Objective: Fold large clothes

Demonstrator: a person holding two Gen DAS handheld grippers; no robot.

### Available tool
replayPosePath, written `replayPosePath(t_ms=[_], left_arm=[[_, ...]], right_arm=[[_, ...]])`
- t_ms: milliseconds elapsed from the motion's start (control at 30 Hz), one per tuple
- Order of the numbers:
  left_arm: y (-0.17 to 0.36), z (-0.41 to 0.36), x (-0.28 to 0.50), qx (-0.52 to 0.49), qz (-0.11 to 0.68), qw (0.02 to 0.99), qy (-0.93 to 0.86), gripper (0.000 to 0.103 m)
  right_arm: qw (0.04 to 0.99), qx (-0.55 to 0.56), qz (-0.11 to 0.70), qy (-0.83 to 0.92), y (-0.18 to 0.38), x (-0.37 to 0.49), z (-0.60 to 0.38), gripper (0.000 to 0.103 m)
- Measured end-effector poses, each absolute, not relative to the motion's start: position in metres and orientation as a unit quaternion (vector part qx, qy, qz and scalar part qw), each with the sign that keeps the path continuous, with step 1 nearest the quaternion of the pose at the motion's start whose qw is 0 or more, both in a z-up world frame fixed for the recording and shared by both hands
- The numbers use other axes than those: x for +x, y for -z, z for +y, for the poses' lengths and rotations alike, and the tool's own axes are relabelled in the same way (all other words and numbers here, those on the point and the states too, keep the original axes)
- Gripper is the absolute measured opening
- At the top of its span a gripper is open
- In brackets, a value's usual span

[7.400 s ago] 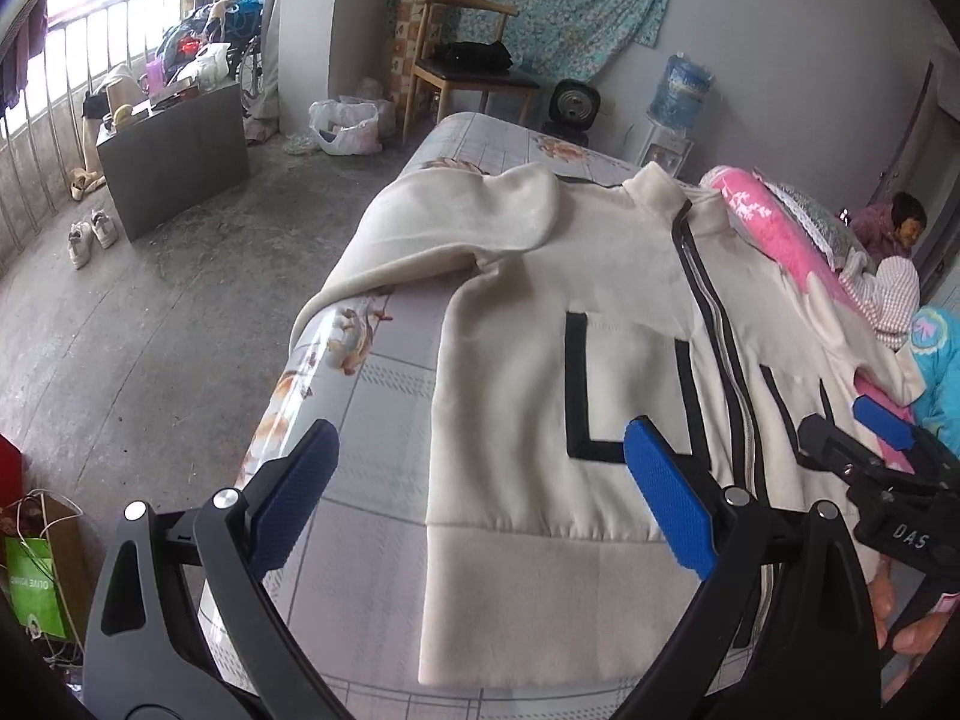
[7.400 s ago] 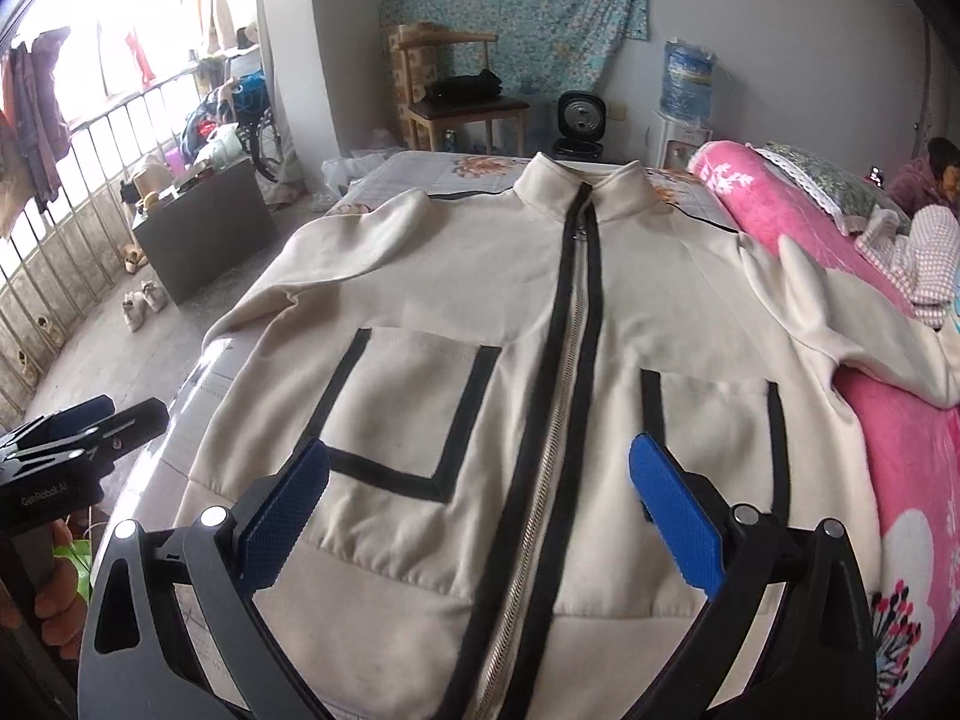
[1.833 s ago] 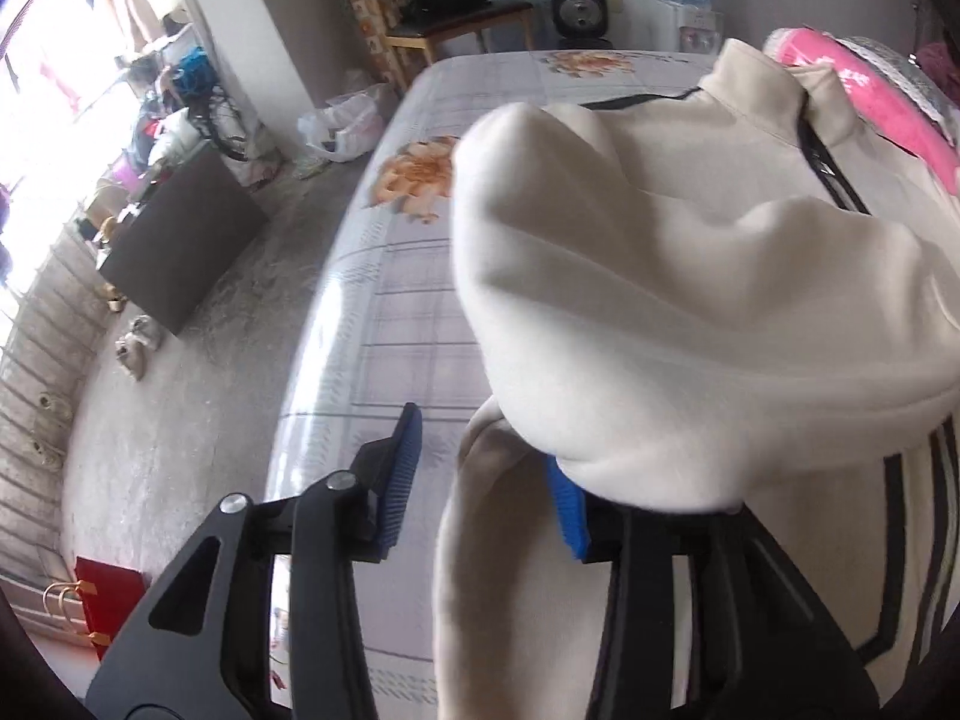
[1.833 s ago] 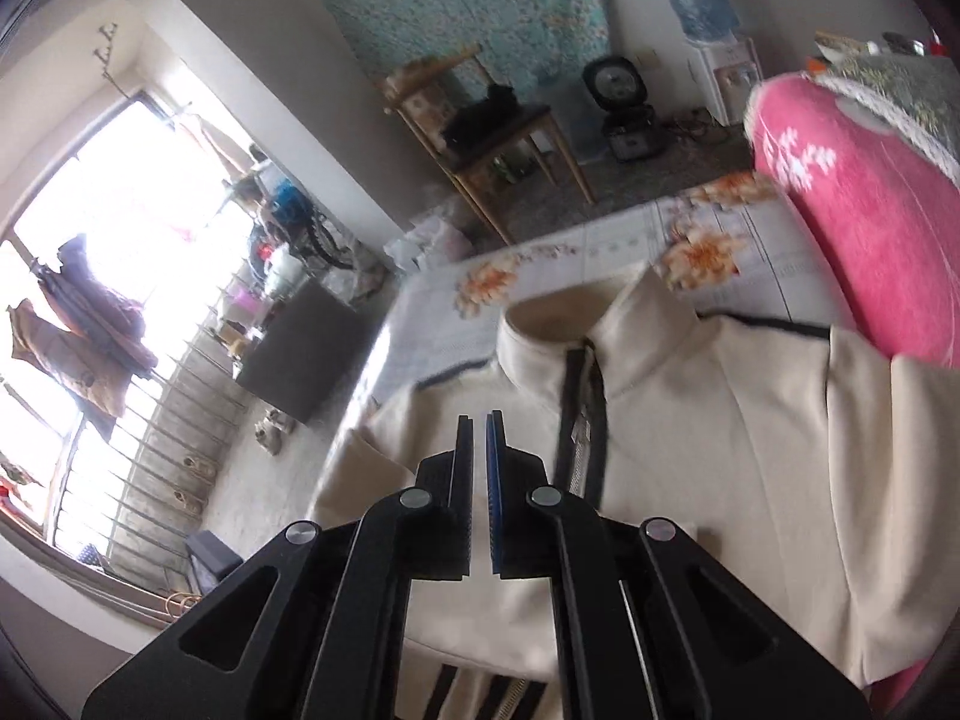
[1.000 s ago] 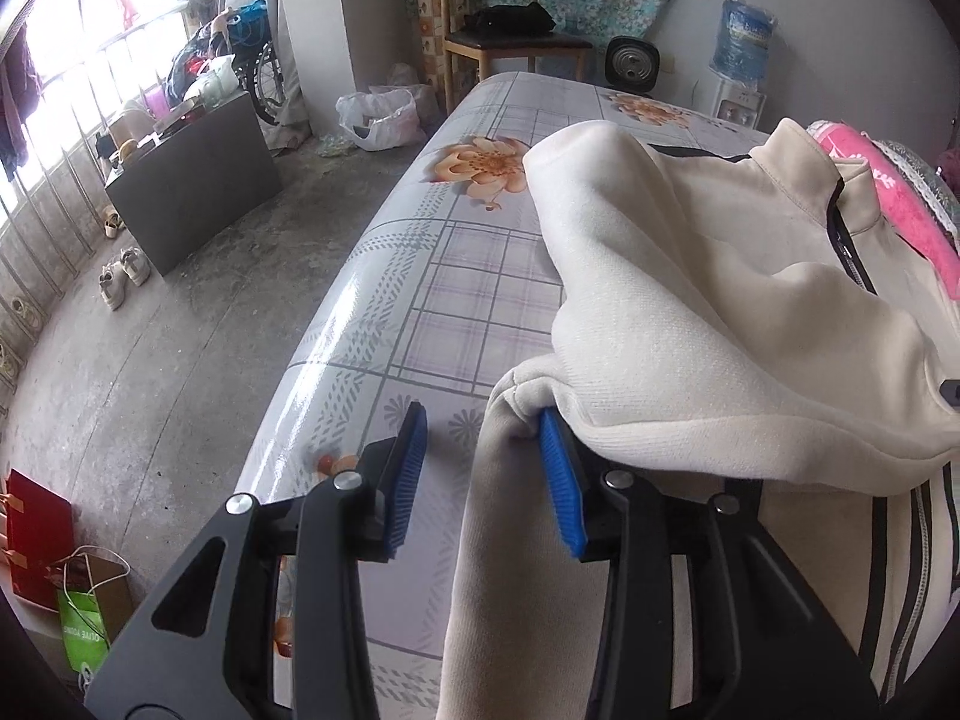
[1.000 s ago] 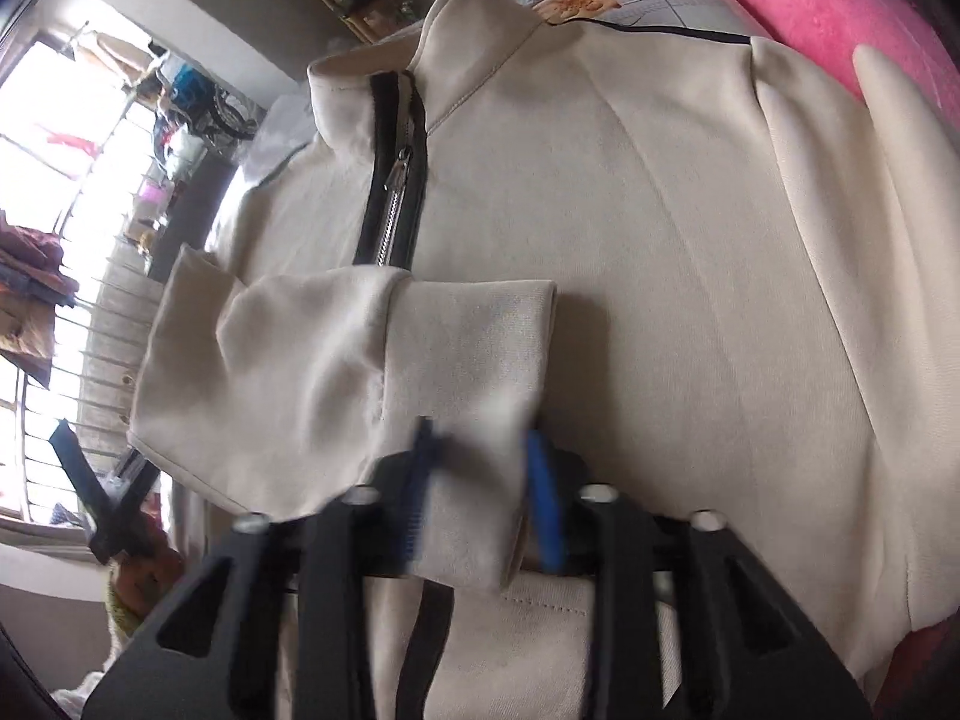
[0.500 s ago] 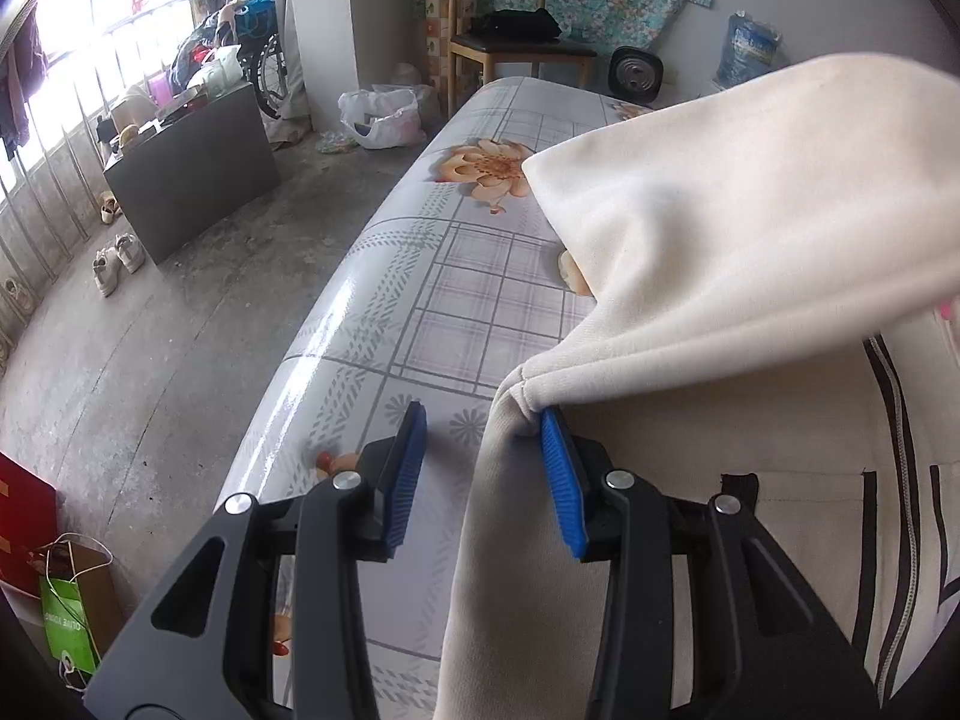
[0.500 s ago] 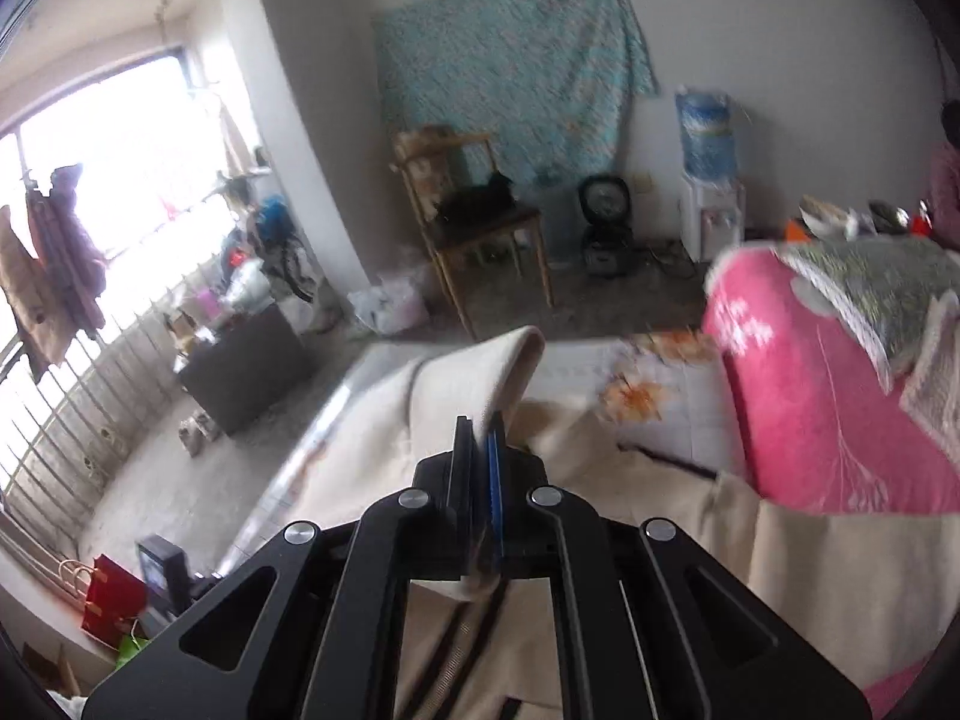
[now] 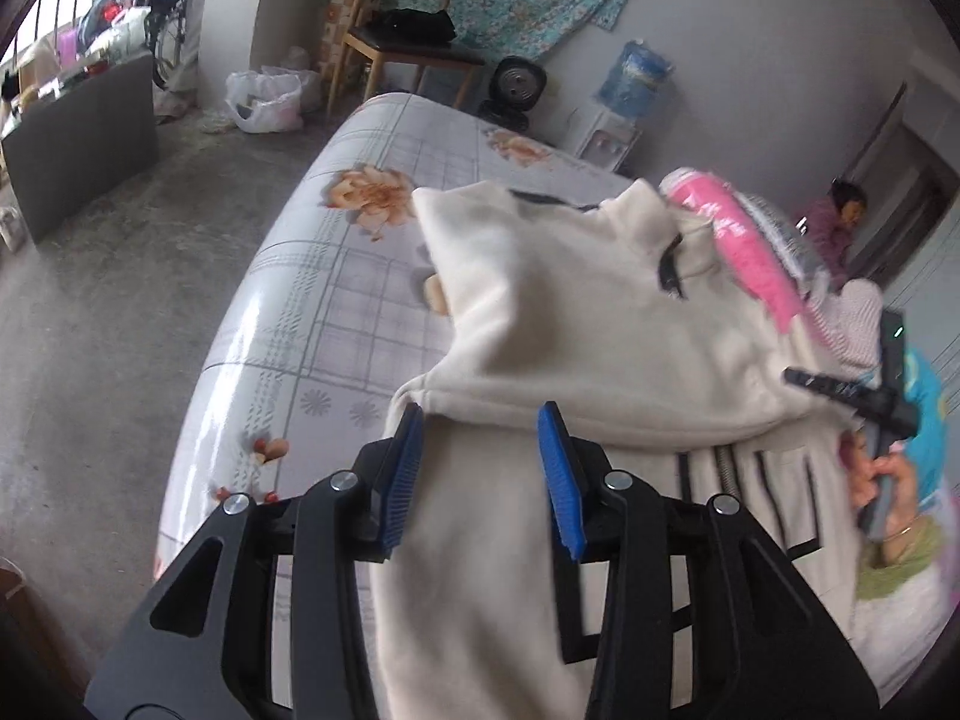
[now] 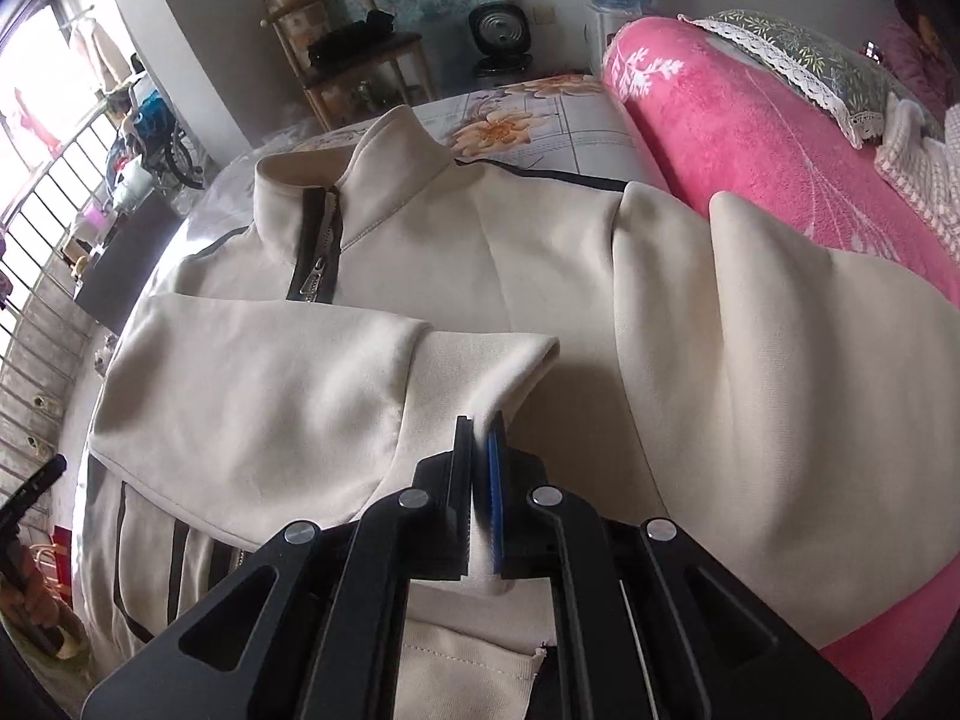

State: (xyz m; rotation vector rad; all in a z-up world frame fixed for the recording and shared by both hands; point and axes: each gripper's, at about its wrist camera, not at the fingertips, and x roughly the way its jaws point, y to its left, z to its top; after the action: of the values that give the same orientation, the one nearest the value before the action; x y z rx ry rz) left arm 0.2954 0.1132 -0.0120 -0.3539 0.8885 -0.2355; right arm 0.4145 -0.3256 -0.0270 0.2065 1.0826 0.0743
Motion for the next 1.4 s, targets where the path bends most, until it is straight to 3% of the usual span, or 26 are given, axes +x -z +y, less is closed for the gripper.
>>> replayPosePath(t_ms=[133,333,433,533,600,767,900,1033,1067,1200,1300,1400], left_arm=[[0.021,0.123,0.358,-0.27,0.456,0.839,0.124,0.039],[0.071,0.126,0.457,-0.329,0.509,0.791,0.088,0.036],[0.08,0.125,0.476,-0.342,0.504,0.788,0.088,0.029],[0.081,0.118,0.486,-0.324,0.511,0.791,0.091,0.009],[0.073,0.115,0.485,-0.299,0.506,0.802,0.103,0.005],[0.034,0.113,0.477,-0.206,0.465,0.854,0.11,0.004],[0.057,0.117,0.486,-0.188,0.494,0.844,0.089,0.006],[0.06,0.124,0.476,-0.185,0.485,0.853,0.06,0.02],[0.053,0.126,0.47,-0.182,0.472,0.861,0.056,0.022],[0.016,0.118,0.43,-0.169,0.428,0.88,0.121,0.023],[0.019,0.091,0.406,-0.164,0.453,0.85,0.213,0.023],[0.059,0.074,0.396,-0.164,0.523,0.809,0.211,0.023]], right_arm=[[0.845,0.124,0.519,-0.04,0.034,0.414,-0.333,0.005],[0.843,0.12,0.523,-0.046,0.036,0.415,-0.333,0.005],[0.842,0.113,0.524,-0.053,0.036,0.416,-0.332,0.005],[0.843,0.099,0.525,-0.061,0.037,0.418,-0.328,0.005],[0.847,0.089,0.52,-0.064,0.033,0.419,-0.324,0.005],[0.878,0.087,0.462,-0.094,0.0,0.415,-0.319,0.005],[0.868,0.065,0.488,-0.07,0.023,0.427,-0.318,0.005],[0.857,0.057,0.51,-0.05,0.044,0.432,-0.319,0.007],[0.859,0.062,0.507,-0.049,0.04,0.431,-0.321,0.011],[0.877,0.056,0.476,-0.04,0.013,0.419,-0.322,0.013],[0.881,0.039,0.465,-0.077,0.002,0.411,-0.305,0.013],[0.866,0.015,0.489,-0.101,0.018,0.409,-0.285,0.013]])
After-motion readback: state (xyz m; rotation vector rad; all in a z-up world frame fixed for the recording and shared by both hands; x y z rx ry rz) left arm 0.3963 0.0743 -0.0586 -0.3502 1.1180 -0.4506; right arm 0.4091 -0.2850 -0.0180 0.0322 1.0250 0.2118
